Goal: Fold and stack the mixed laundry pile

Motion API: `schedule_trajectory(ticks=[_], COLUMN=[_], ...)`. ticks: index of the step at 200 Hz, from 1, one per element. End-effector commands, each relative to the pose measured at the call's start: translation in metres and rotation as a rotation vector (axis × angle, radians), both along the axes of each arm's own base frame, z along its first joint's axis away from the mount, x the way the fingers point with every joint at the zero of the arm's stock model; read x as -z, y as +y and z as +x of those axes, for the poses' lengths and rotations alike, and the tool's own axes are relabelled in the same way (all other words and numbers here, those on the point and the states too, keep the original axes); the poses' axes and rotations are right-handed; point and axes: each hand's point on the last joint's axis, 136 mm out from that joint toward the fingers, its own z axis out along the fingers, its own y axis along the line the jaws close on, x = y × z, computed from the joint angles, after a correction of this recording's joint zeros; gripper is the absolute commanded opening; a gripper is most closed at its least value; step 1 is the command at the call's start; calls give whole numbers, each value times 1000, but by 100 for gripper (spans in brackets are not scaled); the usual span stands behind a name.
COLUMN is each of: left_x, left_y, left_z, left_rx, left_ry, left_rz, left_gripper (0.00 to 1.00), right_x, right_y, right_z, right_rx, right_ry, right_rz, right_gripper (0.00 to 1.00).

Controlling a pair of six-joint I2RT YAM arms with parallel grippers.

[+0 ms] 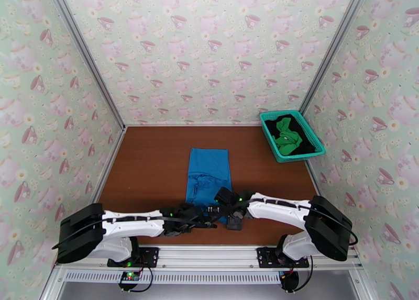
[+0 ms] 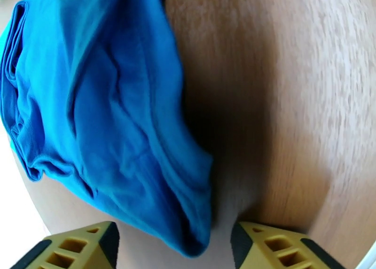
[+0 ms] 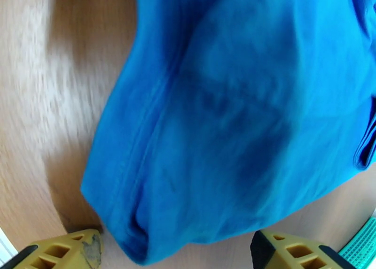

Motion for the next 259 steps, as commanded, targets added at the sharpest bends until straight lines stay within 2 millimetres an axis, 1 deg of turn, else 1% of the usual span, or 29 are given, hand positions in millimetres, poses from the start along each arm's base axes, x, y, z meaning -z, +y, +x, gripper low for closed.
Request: schedule_trajectory(ticks=[1,11,27,42,56,62,66,69,72,77,87,91,93,95,112,124,141,158,175,186,197,211,228,238,242,244,247,259], left_x=[17,20,26,31,36,38,39,40,41,42,42,41,40,39,26,7,-29,-73,-116,-138,-153,-161,-161,-159,-151,-159,-159,-150], left_y=[-6,-6,-5,-3,-1,0,0,1,2,3,4,4,3,3,0,-6,-12,-17,-15,-12,-9,-5,-7,-10,-10,-12,-13,-14], left_z=[9,10,11,10,7,6,5,5,5,6,7,8,9,10,18,27,43,59,80,96,111,132,160,178,182,188,195,218], left_rx=[-7,-7,-9,-13,-18,-21,-24,-26,-31,-39,-50,-55,-58,-60,-80,-89,-89,-76,-93,-119,-141,-153,-164,-176,-180,-181,-188,-207], left_ry=[6,11,29,55,90,106,116,122,126,127,139,141,140,138,115,69,-31,-145,-231,-261,-271,-285,-286,-271,-253,-266,-267,-254], left_rz=[-34,-26,-10,6,34,50,57,65,72,82,100,104,105,105,80,27,-56,-154,-251,-309,-349,-358,-362,-375,-370,-385,-389,-379], left_gripper=[61,58,53,47,38,35,29,19,13,7,2,0,0,0,0,0,0,0,0,0,0,0,0,0,0,0,0,0], right_x=[9,13,20,23,22,21,20,19,18,16,11,9,7,6,-7,-21,-51,-86,-119,-137,-150,-159,-162,-158,-156,-156,-155,-146], right_y=[7,8,7,5,4,4,4,4,4,4,5,6,6,7,10,12,17,18,18,18,18,17,17,16,17,17,17,19], right_z=[-2,-1,-1,-2,-1,-1,0,0,1,2,4,4,4,5,10,14,27,45,65,79,94,115,144,162,170,174,179,199], right_rx=[-47,-49,-50,-51,-49,-49,-50,-50,-49,-48,-48,-47,-47,-47,-39,-30,8,53,95,125,155,190,234,270,282,288,299,326], right_ry=[-6,-1,5,13,9,3,-3,-7,-8,-15,-29,-34,-36,-41,-79,-103,-168,-235,-278,-303,-317,-335,-344,-342,-341,-342,-342,-338], right_rz=[-4,-18,-41,-56,-55,-54,-52,-51,-49,-44,-34,-30,-26,-23,13,62,169,278,369,420,454,462,454,445,443,444,444,434], right_gripper=[84,80,72,60,47,43,40,38,35,29,16,9,3,0,0,0,0,0,0,0,0,0,0,0,0,0,0,0])
